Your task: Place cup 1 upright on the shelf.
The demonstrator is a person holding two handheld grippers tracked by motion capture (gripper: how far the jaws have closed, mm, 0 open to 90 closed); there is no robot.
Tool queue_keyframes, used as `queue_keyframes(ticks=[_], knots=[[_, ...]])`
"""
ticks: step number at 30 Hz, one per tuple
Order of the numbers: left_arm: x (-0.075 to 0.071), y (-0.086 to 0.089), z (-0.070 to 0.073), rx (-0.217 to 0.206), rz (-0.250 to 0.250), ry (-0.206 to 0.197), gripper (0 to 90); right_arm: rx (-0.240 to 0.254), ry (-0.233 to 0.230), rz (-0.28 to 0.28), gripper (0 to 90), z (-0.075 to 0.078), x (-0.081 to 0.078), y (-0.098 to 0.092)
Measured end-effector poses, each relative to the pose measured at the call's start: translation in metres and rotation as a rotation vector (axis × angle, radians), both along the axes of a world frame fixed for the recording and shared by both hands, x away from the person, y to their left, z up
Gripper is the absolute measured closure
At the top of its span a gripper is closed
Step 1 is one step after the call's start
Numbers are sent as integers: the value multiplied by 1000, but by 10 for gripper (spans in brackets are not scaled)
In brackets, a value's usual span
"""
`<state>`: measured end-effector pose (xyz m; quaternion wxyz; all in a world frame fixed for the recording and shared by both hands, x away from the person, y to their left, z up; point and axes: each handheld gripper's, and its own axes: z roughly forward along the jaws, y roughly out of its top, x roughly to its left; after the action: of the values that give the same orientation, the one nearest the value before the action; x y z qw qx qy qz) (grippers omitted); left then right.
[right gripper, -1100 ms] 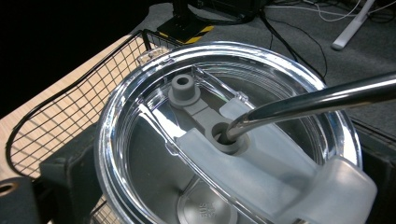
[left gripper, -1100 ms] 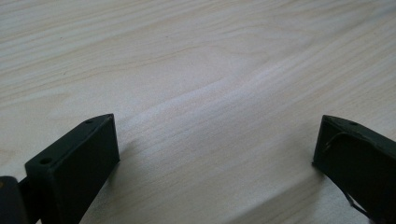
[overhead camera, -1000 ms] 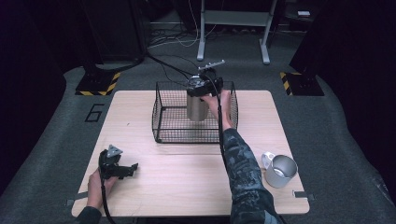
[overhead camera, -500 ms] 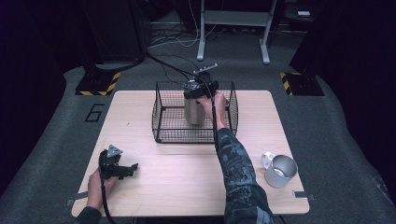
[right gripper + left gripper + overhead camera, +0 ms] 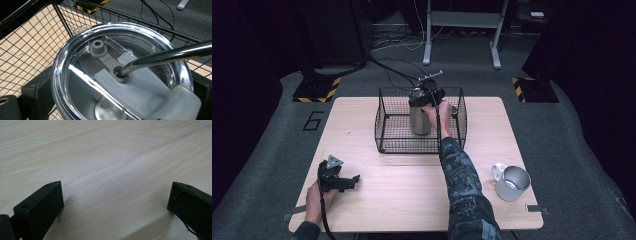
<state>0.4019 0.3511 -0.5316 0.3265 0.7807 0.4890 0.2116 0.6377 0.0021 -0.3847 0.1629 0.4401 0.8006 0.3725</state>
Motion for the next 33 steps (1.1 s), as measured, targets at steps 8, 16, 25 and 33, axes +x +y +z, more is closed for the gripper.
queue_keyframes(ticks=[8,16,25,33], knots=[[0,0,0,2,-2,0,0,-8,1,1,35,-3,2,3],[0,0,0,-1,-1,0,0,-12,4,3,33,-3,0,2],[0,0,0,0,-1,1,0,13,20,-12,23,-5,-4,-4],[0,0,0,1,-1,0,0,23,51,-11,0,2,-11,-6]])
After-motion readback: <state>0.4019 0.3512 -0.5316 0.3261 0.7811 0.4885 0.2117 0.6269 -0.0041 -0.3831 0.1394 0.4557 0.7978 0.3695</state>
